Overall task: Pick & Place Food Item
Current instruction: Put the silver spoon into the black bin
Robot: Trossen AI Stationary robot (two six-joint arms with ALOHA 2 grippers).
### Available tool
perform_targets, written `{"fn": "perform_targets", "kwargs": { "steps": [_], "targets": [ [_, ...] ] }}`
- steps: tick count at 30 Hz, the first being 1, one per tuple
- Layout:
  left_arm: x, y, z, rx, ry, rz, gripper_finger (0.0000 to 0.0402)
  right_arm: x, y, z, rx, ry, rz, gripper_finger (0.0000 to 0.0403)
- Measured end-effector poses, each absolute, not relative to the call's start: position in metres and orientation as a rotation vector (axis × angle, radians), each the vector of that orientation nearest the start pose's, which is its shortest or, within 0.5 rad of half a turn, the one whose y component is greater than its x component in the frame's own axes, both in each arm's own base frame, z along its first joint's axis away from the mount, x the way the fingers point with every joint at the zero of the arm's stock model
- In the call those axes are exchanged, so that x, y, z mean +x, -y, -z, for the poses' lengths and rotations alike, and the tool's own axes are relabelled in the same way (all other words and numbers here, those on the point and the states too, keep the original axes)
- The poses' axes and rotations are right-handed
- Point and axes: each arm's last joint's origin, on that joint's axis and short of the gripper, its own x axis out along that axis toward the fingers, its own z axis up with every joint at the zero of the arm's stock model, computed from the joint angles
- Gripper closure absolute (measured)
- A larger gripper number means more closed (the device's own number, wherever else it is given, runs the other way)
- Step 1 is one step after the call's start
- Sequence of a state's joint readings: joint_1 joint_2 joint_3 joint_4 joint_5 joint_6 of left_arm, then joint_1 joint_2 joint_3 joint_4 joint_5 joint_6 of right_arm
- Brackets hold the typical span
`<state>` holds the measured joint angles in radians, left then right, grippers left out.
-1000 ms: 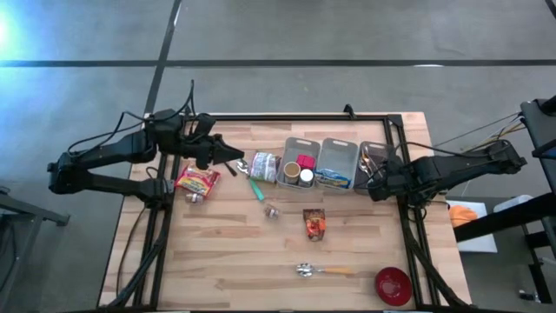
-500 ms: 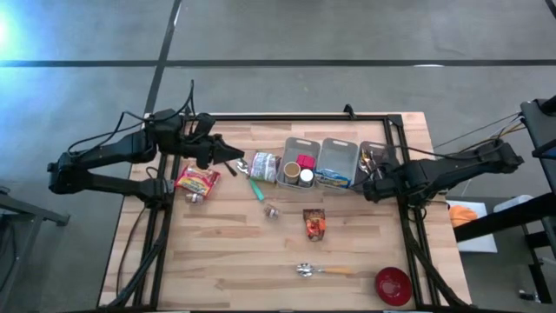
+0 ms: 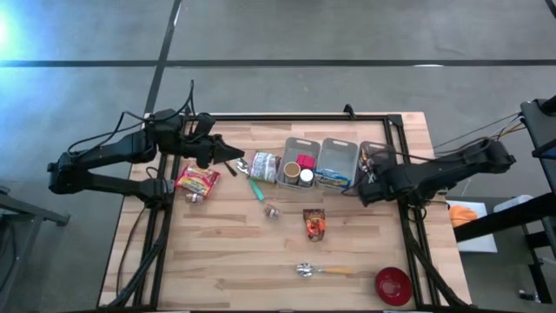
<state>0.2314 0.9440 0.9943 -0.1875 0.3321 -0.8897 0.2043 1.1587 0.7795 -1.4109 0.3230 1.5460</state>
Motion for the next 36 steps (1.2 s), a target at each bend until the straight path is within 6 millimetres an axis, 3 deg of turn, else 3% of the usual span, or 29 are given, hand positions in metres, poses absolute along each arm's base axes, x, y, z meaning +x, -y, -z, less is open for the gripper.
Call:
{"fn": "perform_targets", "kwargs": {
  "steps": [14, 36],
  "targets": [
    [0.198, -0.037, -0.377, -0.921, -0.168, 0.036, 0.0302, 0.159, -0.02, -0.197, 0.516, -1.289, 1.336, 0.0395],
    [0.198, -0.037, -0.376, -0.924, -0.175, 0.033, 0.0302, 0.161, -0.012, -0.18, 0.551, -1.271, 1.283, 0.0395]
  ]
}}
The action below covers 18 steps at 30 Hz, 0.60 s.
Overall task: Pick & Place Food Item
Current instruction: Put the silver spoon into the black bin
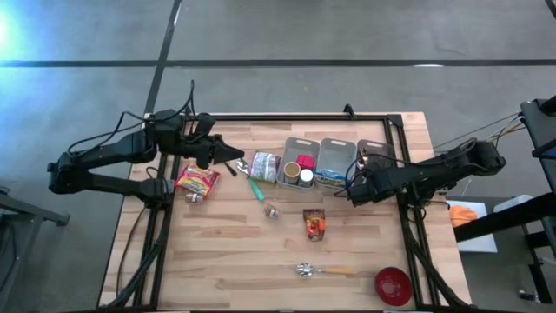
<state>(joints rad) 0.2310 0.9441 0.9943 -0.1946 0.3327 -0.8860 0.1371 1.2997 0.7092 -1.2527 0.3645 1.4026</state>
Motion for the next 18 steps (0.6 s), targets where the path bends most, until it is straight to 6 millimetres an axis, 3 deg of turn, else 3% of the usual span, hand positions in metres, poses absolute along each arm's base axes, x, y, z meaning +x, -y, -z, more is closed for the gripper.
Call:
{"fn": "perform_targets", "kwargs": {
  "steps": [18],
  "targets": [
    [0.1979, -0.0367, -0.3758, -0.936, -0.176, 0.033, 0.0302, 0.1612, -0.0123, -0.1791, 0.524, -1.32, 1.23, 0.0392]
  ]
}}
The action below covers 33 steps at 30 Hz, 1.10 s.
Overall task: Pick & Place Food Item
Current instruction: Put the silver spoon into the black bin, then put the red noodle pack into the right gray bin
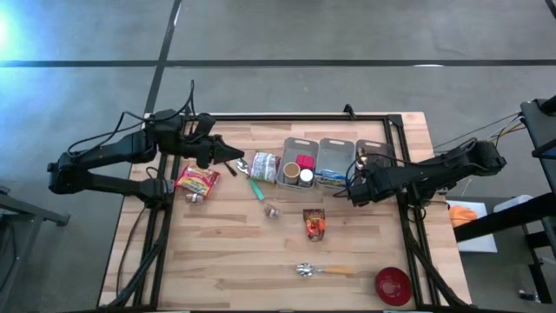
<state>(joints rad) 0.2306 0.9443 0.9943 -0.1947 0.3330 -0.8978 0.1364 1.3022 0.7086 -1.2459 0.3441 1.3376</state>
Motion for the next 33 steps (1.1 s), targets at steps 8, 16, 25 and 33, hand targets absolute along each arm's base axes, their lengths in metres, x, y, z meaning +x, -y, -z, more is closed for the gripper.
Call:
{"fn": "perform_targets", "kwargs": {
  "steps": [8, 16, 25, 33],
  "targets": [
    [0.198, -0.037, -0.376, -0.936, -0.175, 0.033, 0.0302, 0.16, -0.012, -0.179, 0.54, -1.321, 1.213, 0.0311],
    [0.198, -0.037, -0.376, -0.954, -0.175, 0.032, 0.0302, 0.159, -0.013, -0.18, 0.538, -1.331, 1.205, 0.0241],
    [0.198, -0.037, -0.376, -0.966, -0.177, 0.033, 0.0302, 0.154, -0.012, -0.187, 0.5, -1.361, 1.188, 0.0217],
    [0.195, -0.035, -0.364, -1.015, -0.304, -0.007, 0.0302, 0.152, -0.012, -0.216, 0.506, -1.354, 1.131, 0.0268]
  ]
}}
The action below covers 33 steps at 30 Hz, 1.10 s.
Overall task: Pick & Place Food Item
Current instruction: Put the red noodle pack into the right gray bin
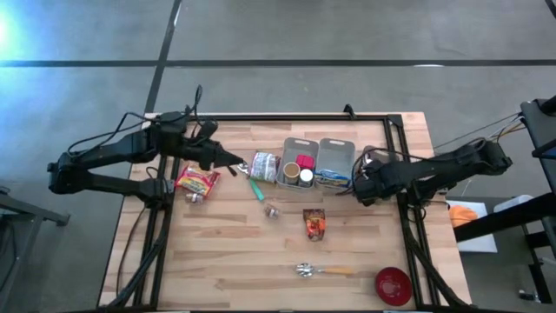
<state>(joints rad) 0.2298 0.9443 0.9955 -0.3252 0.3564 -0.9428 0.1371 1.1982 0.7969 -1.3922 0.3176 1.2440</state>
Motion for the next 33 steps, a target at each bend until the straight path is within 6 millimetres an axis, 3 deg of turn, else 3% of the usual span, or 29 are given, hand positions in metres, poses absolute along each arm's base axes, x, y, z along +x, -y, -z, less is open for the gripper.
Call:
{"fn": "perform_targets", "kwargs": {
  "steps": [9, 15, 25, 33],
  "targets": [
    [0.187, -0.041, -0.338, -1.121, -0.439, -0.397, 0.0302, 0.153, -0.013, -0.251, 0.621, -1.232, 1.003, 0.0326],
    [0.197, -0.047, -0.316, -1.123, -0.572, -0.56, 0.0302, 0.159, -0.014, -0.278, 0.675, -1.171, 0.913, 0.0337],
    [0.208, -0.053, -0.271, -0.839, -0.985, -0.707, 0.0302, 0.17, -0.014, -0.32, 0.628, -1.031, 0.827, 0.0338],
    [0.225, -0.06, -0.243, -0.672, -1.165, -0.721, 0.0302, 0.172, -0.013, -0.326, 0.589, -0.979, 0.829, 0.0338]
  ]
}}
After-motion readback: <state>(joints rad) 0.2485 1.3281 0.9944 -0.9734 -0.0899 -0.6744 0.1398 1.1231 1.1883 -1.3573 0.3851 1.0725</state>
